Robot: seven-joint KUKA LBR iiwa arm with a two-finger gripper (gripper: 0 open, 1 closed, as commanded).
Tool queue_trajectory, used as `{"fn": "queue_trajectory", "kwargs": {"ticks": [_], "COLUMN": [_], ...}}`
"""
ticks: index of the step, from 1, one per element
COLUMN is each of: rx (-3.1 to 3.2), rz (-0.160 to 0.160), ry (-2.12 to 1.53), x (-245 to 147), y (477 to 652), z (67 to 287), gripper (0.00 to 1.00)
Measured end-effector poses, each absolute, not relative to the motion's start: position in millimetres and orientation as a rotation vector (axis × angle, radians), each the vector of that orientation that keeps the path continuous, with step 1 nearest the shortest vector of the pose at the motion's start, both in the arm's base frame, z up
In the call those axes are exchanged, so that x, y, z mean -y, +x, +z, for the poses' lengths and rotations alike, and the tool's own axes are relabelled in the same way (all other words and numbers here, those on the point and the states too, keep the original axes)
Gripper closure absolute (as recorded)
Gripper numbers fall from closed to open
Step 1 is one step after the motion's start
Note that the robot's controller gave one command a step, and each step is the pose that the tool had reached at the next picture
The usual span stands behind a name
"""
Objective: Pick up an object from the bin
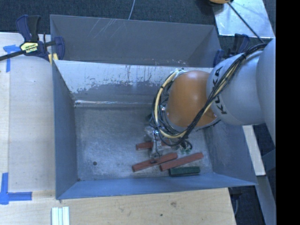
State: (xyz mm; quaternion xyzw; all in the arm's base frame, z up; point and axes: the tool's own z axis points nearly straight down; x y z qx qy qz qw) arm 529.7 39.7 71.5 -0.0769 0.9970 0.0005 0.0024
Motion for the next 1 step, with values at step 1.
{"fn": "queue_trajectory", "kwargs": {"ticks": [1], "rx": [-3.122], "rz": [-0.002], "ry": [-0.211], "x": [-6.8], "y": [552.7], "z": [263.8], "gripper": [1.0]}}
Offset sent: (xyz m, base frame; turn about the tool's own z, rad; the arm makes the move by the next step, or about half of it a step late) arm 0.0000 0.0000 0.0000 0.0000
